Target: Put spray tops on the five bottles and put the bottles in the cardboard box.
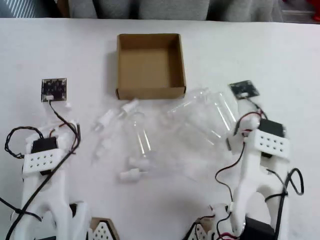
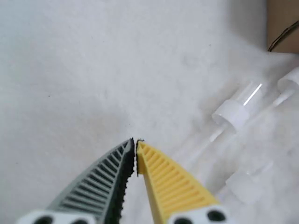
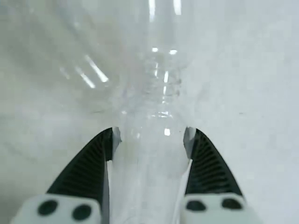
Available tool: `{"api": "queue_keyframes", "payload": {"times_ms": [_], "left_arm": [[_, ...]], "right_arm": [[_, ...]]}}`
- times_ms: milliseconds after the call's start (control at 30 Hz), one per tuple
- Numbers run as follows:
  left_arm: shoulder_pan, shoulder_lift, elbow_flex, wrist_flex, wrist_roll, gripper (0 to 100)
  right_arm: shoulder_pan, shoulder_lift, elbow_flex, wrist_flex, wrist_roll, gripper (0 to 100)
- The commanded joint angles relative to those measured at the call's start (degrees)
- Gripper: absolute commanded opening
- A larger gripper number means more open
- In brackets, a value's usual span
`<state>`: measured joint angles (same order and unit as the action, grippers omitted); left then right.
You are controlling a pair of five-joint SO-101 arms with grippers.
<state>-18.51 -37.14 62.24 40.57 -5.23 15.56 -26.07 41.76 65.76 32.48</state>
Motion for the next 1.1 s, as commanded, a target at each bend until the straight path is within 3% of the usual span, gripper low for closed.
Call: {"api": "queue_keyframes", "payload": {"times_ms": [0, 367, 567, 900, 1067], "left_arm": [[0.7, 0.5, -0.1, -1.3, 0.2, 2], [0.7, 0.5, 0.0, -1.3, 0.2, 2], [0.7, 0.5, 0.0, -1.3, 0.2, 2], [0.7, 0.5, 0.0, -1.3, 0.2, 2], [0.7, 0.5, 0.0, -1.3, 0.2, 2]], "right_arm": [[4.6, 0.7, -0.8, -5.5, -0.1, 1.8], [8.7, 23.9, -12.2, -14.0, -0.1, 2.9], [8.6, 30.0, -20.0, -6.8, 0.0, 20.7], [8.5, 30.1, -31.5, 6.3, 0.1, 35.5], [8.2, 29.9, -34.5, 7.3, -0.4, 32.7]]}}
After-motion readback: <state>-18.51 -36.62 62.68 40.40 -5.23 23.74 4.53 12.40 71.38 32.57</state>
